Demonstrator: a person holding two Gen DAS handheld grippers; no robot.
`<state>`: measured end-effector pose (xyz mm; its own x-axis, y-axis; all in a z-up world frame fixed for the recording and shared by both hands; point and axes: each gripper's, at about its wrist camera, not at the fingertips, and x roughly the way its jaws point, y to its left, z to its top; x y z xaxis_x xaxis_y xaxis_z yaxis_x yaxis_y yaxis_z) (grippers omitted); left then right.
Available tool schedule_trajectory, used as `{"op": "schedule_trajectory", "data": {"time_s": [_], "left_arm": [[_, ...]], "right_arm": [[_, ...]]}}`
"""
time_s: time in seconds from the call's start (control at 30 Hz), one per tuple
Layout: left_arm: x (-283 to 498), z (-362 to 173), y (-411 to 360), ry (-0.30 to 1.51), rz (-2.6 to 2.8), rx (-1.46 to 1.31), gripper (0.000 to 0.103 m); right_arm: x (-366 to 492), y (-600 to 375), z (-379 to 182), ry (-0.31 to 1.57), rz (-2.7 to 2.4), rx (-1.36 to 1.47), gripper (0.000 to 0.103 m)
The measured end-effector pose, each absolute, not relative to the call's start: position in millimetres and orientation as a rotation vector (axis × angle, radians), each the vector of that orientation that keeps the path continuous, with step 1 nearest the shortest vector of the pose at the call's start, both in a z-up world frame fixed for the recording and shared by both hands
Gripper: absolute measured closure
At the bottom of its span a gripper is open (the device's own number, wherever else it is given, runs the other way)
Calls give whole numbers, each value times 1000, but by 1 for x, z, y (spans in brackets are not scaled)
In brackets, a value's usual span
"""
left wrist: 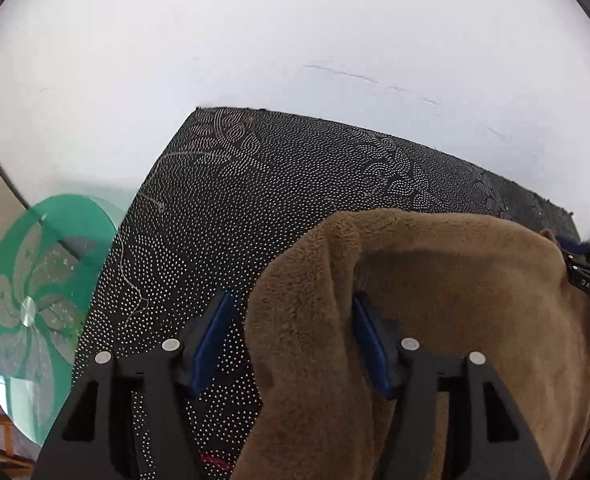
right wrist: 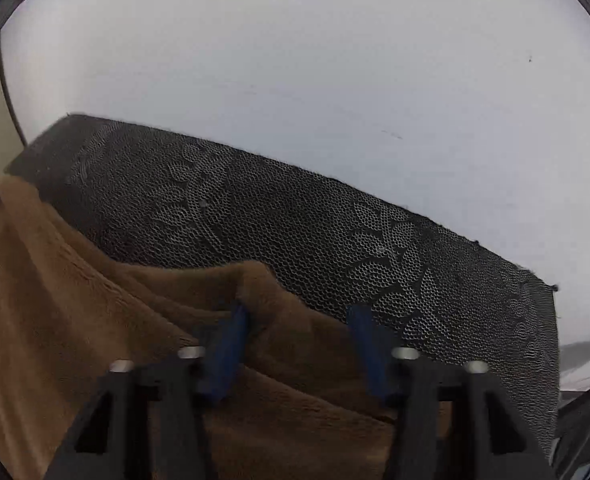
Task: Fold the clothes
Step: 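Lower the blanket onto the table with both grippers, spreading it flat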
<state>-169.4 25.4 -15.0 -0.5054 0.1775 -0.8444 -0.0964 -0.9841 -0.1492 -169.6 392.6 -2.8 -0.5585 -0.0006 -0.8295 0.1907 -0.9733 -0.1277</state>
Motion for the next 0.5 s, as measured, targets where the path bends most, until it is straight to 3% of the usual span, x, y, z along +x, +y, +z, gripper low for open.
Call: {"op": "schedule_trajectory", "data": {"time_s": [0.13,0.17,0.3,0.43,0.5], "left_arm": [[-160,-4,29,-54,2762,-1368,38],[-155,2,35,-1,2793,-1319,38],[-143,12,56,162,2798,-1236,38],[-151,6,47,0,2654,-1336,38],[-151,4,44,28,2688,-1358,38]], "right_arm": [[-160,392,27,366,-2929,1192,89],[-160,396,38,341,-3001,1139,103],[-173,405,46,283,-3033,1156,103],[-176,418,28,91,-2891,1269,103],[-171,423,20,21,-2841,1321,103]]}}
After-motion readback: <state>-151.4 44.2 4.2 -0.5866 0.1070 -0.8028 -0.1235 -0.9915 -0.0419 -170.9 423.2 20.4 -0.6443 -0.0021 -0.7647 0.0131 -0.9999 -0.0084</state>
